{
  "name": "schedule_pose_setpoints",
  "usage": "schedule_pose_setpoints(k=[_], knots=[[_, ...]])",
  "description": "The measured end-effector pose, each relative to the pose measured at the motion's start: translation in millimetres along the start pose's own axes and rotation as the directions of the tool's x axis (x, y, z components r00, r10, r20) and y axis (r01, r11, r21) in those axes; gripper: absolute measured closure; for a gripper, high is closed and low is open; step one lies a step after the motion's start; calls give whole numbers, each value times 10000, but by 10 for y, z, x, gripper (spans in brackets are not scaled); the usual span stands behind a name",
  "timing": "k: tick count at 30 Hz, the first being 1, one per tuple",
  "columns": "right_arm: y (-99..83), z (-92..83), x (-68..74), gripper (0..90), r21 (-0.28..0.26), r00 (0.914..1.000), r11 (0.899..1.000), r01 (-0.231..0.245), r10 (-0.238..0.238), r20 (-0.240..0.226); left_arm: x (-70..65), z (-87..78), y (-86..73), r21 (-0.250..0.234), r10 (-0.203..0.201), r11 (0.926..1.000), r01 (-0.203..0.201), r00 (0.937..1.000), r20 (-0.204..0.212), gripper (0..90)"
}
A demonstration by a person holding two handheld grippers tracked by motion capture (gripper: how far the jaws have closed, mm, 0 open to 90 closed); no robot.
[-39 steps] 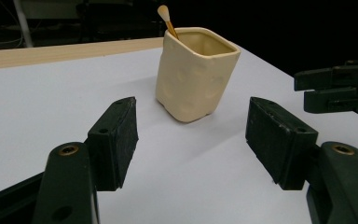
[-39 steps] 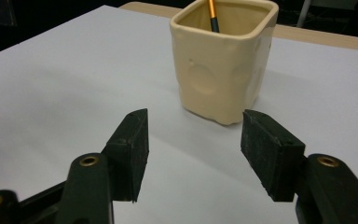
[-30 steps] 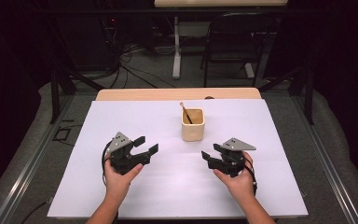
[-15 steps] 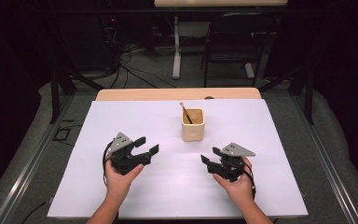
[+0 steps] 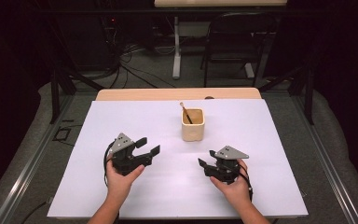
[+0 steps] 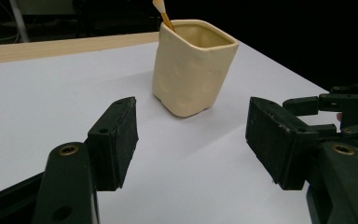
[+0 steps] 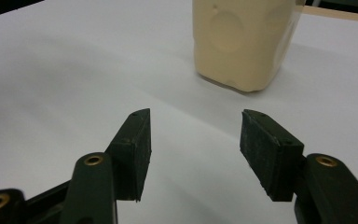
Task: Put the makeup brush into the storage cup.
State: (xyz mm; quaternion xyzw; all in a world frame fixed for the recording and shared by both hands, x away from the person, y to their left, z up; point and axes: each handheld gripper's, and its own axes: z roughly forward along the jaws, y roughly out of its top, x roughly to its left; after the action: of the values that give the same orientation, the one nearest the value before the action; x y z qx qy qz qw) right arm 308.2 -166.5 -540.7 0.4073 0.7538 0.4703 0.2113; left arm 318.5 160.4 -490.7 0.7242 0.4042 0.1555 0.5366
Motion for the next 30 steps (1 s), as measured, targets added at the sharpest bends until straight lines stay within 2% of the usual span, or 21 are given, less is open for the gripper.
schedule_pose_setpoints(k=[3, 5, 6, 9, 17, 18, 20, 30], knots=[[-8, 4, -3, 429, -49, 10000, 10000, -34, 34, -16, 0, -1, -2, 18, -17, 10000, 17, 10000, -28, 346], [-7, -10, -4, 429, 168, 10000, 9999, -13, 13, 19, 1, 0, -4, 9, -21, 10000, 21, 10000, -13, 346], [-14, 1, 0, 429, -18, 9999, 10000, -96, 96, -38, 2, 0, -3, 22, -21, 10000, 21, 10000, -30, 346], [-20, 13, 1, 428, -22, 9999, 9999, -98, 97, -94, 7, 0, -4, 32, -32, 10000, 32, 10000, -13, 346], [-42, 22, -45, 426, 119, 9997, 9996, -247, 247, -15, 14, -5, -10, 68, -104, 9999, 104, 9999, -68, 346], [-49, 34, -45, 426, -5, 9995, 9995, -328, 328, -34, 17, -7, -9, 58, -121, 9999, 121, 9999, -70, 346], [-49, 22, -50, 425, 199, 9995, 9993, -317, 317, 6, 20, -6, -9, 41, -136, 9999, 136, 9999, -53, 346], [-56, 25, -93, 427, 224, 9994, 9993, -302, 298, 173, 41, -2, -5, 68, -90, 9999, 91, 9999, -124, 346]])
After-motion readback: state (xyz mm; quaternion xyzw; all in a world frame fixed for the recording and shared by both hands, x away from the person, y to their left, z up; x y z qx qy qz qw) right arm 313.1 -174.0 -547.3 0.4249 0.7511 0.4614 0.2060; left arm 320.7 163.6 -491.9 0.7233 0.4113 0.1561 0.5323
